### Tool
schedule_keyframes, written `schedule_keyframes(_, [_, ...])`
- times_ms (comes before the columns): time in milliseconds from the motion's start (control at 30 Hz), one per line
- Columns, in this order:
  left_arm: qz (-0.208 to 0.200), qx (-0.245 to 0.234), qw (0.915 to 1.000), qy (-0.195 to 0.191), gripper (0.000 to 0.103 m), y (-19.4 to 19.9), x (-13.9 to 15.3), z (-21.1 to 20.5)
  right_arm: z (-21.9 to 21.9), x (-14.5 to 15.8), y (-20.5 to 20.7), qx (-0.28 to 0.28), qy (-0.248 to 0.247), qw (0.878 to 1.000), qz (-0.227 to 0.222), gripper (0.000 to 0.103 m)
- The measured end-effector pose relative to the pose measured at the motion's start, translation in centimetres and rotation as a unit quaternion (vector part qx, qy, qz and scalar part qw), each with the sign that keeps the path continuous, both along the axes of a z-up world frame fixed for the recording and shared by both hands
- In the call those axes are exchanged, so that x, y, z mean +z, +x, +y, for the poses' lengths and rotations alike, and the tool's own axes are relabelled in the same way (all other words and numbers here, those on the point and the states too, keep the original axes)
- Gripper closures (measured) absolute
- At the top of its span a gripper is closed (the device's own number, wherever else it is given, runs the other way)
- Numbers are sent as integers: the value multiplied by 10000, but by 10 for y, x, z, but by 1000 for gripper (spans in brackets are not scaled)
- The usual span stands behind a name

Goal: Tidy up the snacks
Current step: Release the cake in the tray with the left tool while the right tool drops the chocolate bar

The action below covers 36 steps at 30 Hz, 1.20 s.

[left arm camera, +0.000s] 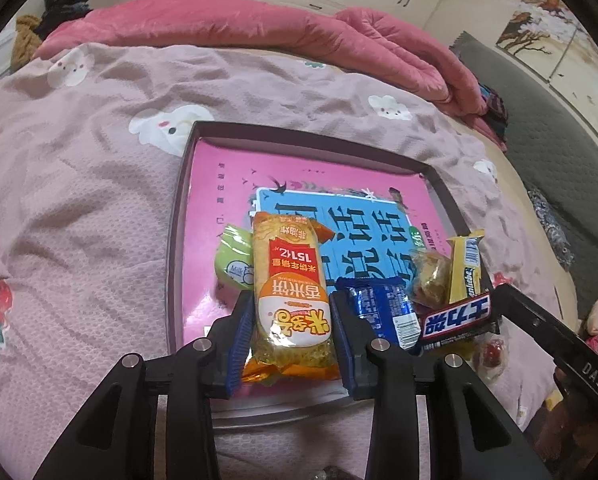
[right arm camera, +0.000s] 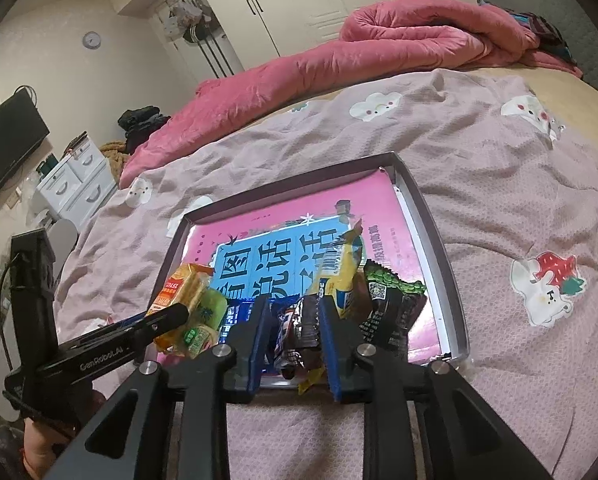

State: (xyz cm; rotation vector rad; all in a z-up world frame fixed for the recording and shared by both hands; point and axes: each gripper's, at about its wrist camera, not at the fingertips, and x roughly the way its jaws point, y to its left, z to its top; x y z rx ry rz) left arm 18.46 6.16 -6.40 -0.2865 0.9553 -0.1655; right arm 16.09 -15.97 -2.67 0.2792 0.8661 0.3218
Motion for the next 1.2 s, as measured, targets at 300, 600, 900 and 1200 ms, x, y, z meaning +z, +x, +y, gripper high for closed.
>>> schedule_keyframes(300, [-27, -6, 10000, 22, 52, -2, 2, 1, 0, 1, -1, 12, 23, 10000, -1, 76])
schedule_keyframes(600, [-142, -57, 9999, 47, 46, -6, 11, -1, -2, 7, -7, 25, 61, 10000, -61, 75])
schedule_keyframes(900, [-284, -46, 9996, 48, 34, -13, 25, 1, -4, 14, -9, 22, 43, 9999, -160, 68])
schedule_keyframes(1200, [-412, -40, 9991, 93, 28, -22, 39, 1, -8, 21, -15, 38, -51, 9996, -286, 60])
